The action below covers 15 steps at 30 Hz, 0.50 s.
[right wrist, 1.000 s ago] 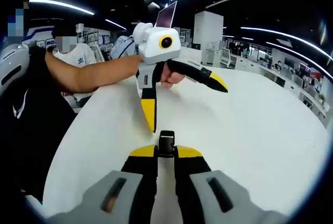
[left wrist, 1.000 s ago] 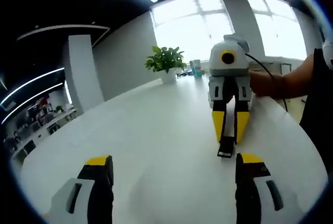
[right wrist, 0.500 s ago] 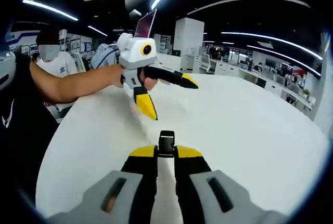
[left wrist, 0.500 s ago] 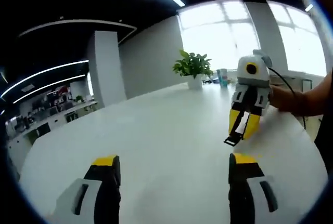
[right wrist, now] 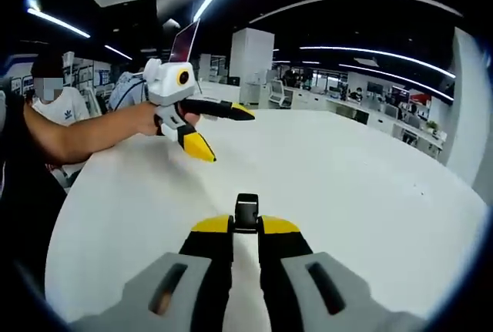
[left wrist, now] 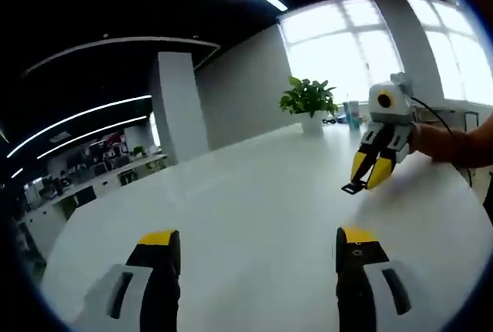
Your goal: Snap the two parts of the plastic buckle together until the buckle closes and remains connected.
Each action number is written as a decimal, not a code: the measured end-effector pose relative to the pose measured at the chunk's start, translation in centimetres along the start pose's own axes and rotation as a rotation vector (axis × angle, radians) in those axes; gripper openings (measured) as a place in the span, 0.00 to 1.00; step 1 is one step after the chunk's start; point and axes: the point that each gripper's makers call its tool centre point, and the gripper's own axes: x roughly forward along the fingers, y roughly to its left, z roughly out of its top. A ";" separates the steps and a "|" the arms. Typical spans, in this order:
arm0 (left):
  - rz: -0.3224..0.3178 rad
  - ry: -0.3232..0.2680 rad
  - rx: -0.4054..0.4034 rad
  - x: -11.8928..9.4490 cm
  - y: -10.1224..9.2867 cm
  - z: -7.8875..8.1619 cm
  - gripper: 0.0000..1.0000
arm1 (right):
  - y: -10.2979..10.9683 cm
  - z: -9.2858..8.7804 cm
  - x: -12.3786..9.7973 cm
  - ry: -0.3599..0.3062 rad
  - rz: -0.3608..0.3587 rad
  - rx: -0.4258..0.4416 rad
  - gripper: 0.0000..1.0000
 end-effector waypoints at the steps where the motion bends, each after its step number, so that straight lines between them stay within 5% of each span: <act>1: 0.002 -0.001 -0.002 0.0 0.1 0.0 0.83 | -0.4 0.0 0.0 -0.004 -0.010 0.004 0.10; 6: 0.015 -0.012 -0.018 -0.2 0.5 0.2 0.82 | -1.3 0.4 -0.4 -0.024 -0.060 0.021 0.10; 9: 0.012 -0.016 -0.028 -0.1 0.5 0.2 0.87 | -1.7 0.4 -0.5 -0.025 -0.080 0.036 0.10; 11: 0.009 -0.019 -0.035 0.1 0.4 0.2 0.99 | -1.6 0.2 -0.5 -0.019 -0.085 0.042 0.10; 15: 0.028 -0.014 -0.001 0.3 0.3 -0.1 0.99 | -1.5 0.1 -0.5 -0.013 -0.087 0.047 0.10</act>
